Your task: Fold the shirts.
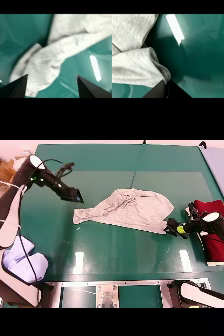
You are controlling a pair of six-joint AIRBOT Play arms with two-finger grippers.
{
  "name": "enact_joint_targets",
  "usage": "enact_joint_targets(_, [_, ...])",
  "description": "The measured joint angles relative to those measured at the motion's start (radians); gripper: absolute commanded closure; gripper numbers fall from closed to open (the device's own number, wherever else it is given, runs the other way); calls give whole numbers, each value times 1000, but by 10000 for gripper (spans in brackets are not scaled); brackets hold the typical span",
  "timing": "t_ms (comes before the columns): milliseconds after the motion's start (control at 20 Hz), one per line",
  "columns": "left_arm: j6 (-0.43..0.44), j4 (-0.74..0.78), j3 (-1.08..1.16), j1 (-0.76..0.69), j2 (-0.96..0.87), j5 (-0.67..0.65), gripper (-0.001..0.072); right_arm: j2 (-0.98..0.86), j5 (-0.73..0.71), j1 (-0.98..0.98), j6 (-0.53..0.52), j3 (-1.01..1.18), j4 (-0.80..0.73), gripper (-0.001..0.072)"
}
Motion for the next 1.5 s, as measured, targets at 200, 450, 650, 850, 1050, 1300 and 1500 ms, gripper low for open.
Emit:
enact_joint_targets(200, [83, -57, -97, 0, 0, 36, 101, -23, 3, 12, -3, 7, 3, 701])
enact_joint_targets(450, [107, -55, -144, -1, -32, 114, 103, -30, 5, 16, -3, 8, 7, 701])
enact_joint_targets(650, [108, -34, -153, -45, -68, 144, 687, -31, 5, 18, -4, 8, 14, 701])
enact_joint_targets(850, [107, 67, -115, -67, -76, 106, 686, -32, 21, 19, -5, 21, 7, 702])
enact_joint_targets(1050, [58, 79, -2, -32, -14, 24, 686, -19, 140, 17, -5, 164, 26, 703])
enact_joint_targets(1300, [-29, -239, 113, 106, 210, 20, 685, 65, 362, -12, -24, 607, 187, 703])
enact_joint_targets(1500, [-132, -493, 171, 237, 434, 96, 685, 137, 432, -73, -28, 1035, 305, 703])
